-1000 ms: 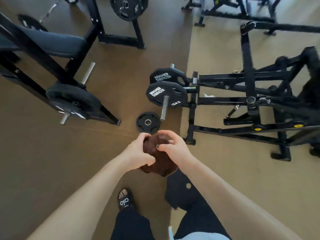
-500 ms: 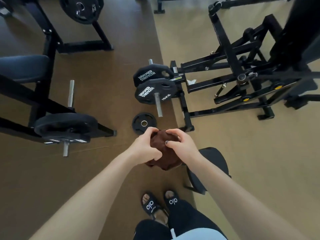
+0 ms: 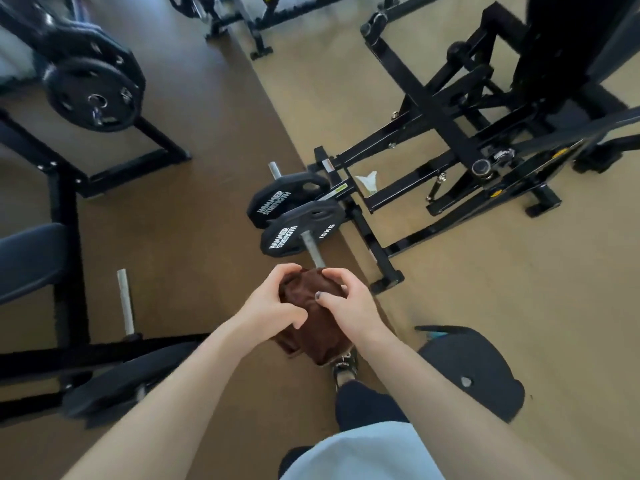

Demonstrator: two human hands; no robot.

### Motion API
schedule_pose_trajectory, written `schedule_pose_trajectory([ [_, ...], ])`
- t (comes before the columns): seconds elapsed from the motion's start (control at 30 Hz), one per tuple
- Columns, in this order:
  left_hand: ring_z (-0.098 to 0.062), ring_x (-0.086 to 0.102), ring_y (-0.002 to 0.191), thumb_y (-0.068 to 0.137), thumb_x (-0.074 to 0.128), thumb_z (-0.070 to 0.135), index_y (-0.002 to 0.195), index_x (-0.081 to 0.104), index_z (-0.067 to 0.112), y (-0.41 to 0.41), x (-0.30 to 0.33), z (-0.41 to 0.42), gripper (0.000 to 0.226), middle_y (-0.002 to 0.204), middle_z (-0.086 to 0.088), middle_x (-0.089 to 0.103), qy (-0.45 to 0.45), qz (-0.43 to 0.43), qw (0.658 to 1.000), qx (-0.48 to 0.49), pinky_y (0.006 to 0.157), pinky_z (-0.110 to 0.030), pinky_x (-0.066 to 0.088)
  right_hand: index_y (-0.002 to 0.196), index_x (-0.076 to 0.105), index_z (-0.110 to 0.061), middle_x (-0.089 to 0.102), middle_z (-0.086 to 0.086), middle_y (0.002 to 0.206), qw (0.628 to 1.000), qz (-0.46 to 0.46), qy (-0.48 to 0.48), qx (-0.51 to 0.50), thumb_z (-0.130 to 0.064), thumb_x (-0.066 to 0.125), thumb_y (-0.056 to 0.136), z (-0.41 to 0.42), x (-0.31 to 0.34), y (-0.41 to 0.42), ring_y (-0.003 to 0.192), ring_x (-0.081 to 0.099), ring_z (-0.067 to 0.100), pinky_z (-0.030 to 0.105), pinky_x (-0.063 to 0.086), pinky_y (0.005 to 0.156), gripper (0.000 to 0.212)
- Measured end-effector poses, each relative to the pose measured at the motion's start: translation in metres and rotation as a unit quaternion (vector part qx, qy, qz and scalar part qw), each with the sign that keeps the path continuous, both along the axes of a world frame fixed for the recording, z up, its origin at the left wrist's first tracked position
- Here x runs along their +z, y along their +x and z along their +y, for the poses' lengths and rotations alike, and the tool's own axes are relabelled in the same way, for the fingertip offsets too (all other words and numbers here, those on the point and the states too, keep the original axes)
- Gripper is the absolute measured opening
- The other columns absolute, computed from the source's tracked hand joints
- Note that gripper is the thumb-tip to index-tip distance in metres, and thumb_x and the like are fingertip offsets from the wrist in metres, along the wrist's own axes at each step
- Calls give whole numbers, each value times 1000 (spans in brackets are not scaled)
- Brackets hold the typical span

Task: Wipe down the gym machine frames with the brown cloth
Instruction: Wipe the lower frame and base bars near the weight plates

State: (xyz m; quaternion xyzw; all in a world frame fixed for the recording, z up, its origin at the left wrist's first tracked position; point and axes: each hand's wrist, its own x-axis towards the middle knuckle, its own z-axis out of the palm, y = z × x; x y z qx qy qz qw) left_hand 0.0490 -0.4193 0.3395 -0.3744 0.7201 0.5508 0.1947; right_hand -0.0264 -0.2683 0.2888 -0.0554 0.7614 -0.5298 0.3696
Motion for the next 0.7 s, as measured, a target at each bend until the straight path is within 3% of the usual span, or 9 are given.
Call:
schedule_pose_trajectory([
  [0.13, -12, 62, 106, 50, 66, 16, 119, 52, 57, -42, 7, -59, 81, 122, 15, 61, 10, 2, 1000, 12, 79, -30, 59, 117, 63, -35, 65, -14, 113, 1000, -6, 8, -4, -27, 68, 91, -60, 1, -43, 108, 61, 11, 42, 54, 100, 28],
  [0.33, -26, 61, 115, 57, 82, 22, 124, 50, 58, -99, 24, -133, 83, 126, 1, 59, 77, -16, 996, 39, 97, -46, 56, 114, 63, -32, 65, -13, 109, 998, -41, 13, -36, -30, 68, 90, -126, 15, -101, 106, 60, 12, 36, 53, 94, 25],
  [0.5, -25, 63, 110, 65, 80, 19, 127, 51, 56, -147, 17, -202, 78, 125, 0, 61, 87, -18, 996, 27, 88, -39, 58, 114, 56, -42, 60, -14, 118, 995, -61, 7, -84, -29, 71, 90, -189, 15, -132, 108, 57, 9, 30, 51, 90, 31],
  [0.6, -24, 68, 104, 75, 82, 16, 124, 53, 55, -183, 7, -255, 69, 121, -2, 62, 120, -18, 993, 4, 75, -33, 61, 123, 54, -44, 58, -14, 123, 992, -45, 17, -119, -25, 72, 91, -238, 12, -155, 117, 56, 12, 37, 51, 102, 42],
  [0.7, -21, 70, 102, 81, 83, 24, 125, 55, 54, -220, -4, -316, 59, 118, 0, 64, 125, -9, 992, -14, 73, -31, 61, 140, 49, -43, 53, -13, 135, 986, -30, 31, -160, -19, 73, 91, -296, 14, -183, 125, 53, 15, 44, 48, 110, 60],
])
